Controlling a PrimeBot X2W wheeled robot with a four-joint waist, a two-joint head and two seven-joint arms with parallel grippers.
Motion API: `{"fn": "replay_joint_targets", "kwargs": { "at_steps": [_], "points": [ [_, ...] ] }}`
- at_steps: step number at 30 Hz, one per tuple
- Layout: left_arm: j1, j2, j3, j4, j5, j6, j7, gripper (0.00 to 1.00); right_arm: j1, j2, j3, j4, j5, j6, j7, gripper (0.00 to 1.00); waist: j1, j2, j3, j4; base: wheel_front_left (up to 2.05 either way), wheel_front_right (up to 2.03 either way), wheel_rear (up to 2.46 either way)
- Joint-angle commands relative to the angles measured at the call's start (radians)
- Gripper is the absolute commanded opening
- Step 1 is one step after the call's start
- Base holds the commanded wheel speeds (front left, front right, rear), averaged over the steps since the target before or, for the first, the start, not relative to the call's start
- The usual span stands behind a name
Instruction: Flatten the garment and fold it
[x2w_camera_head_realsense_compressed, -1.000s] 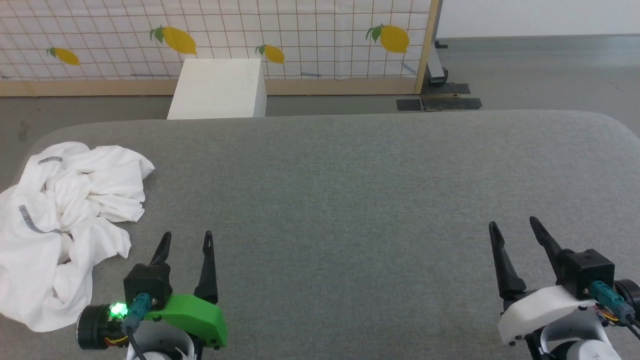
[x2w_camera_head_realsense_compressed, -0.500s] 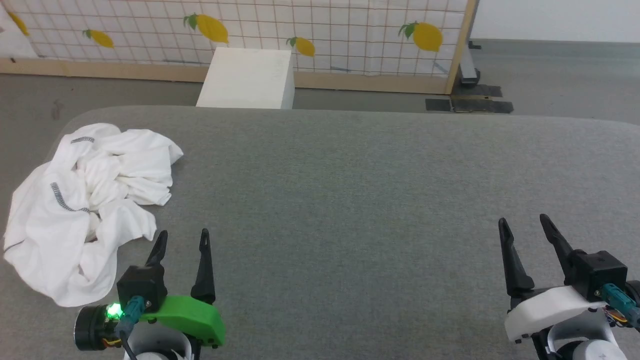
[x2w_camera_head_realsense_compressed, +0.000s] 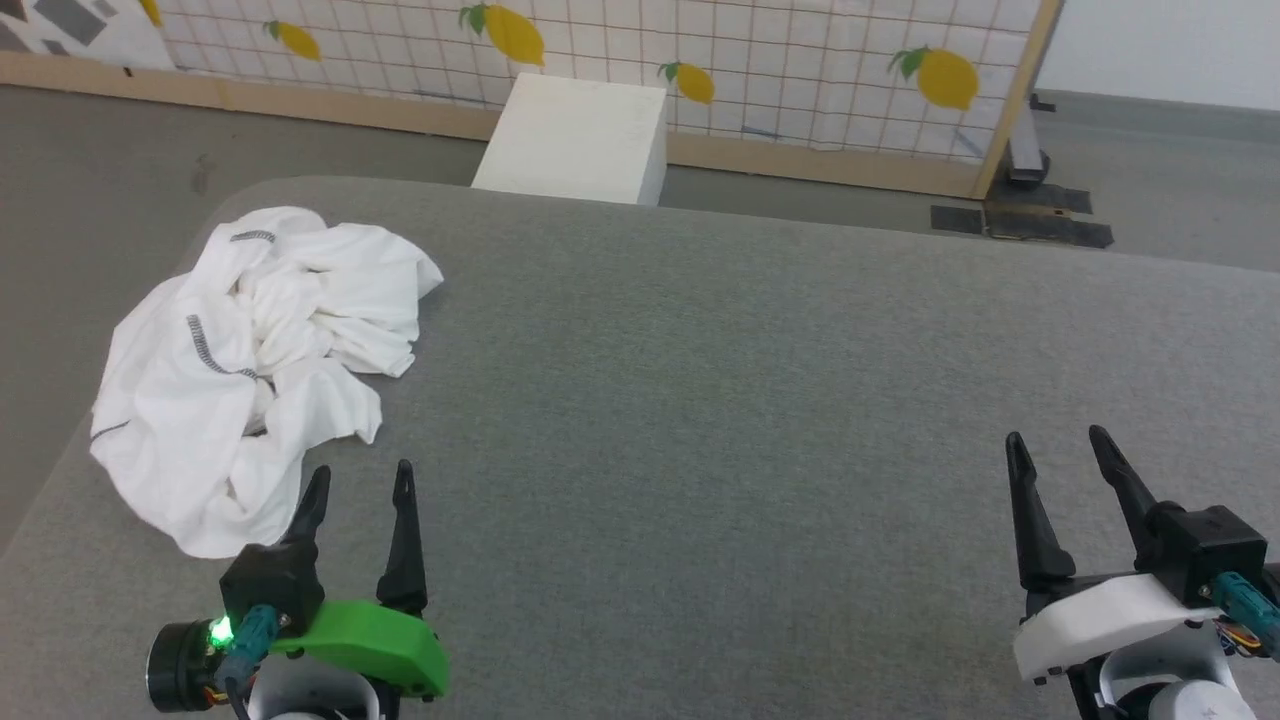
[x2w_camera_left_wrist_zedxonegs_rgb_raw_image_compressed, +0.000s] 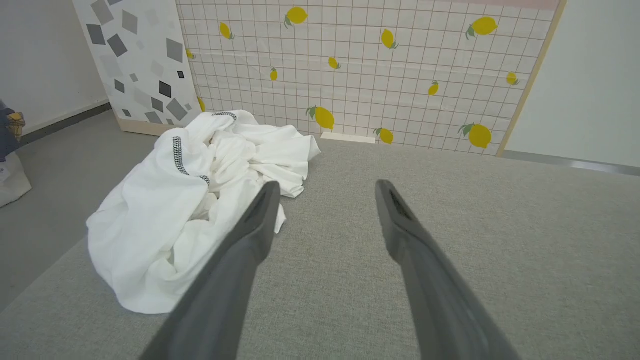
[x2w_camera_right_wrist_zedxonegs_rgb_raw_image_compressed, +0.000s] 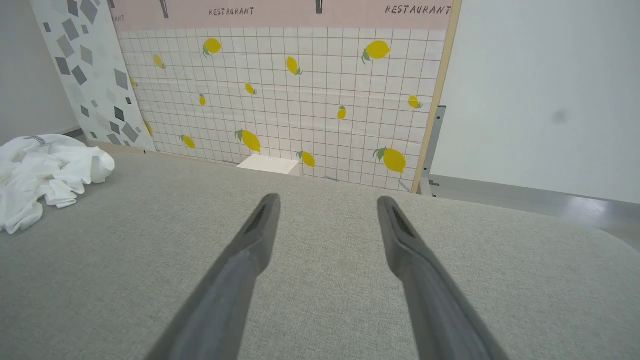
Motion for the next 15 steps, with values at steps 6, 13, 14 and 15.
{"fn": "replay_joint_targets", "kwargs": {
  "at_steps": [6,13,14,15],
  "points": [
    [0.012,-0.003,-0.001,-0.003,-0.02,0.001,-0.019,1.0,-0.006,0.001,0.005,0.009,0.011,-0.001,-0.023,1.0,0.0,-0.0001,0.0,0.058,0.0,0.0,0.0],
    [0.02,-0.003,-0.004,0.0,-0.031,0.001,-0.034,1.0,-0.004,0.001,0.012,0.014,0.019,-0.001,-0.038,1.0,0.0,-0.0001,-0.003,0.109,0.0,0.0,0.0],
    [0.021,-0.003,-0.004,0.0,-0.032,0.0,-0.036,1.0,-0.003,0.001,0.012,0.014,0.021,-0.001,-0.04,1.0,0.0,-0.0001,-0.003,0.116,0.0,0.0,0.0],
    [0.022,-0.003,-0.005,0.0,-0.034,0.0,-0.038,1.0,-0.003,0.001,0.011,0.016,0.022,-0.001,-0.042,1.0,0.0,-0.0001,-0.003,0.125,0.0,0.0,0.0]
  ]
}}
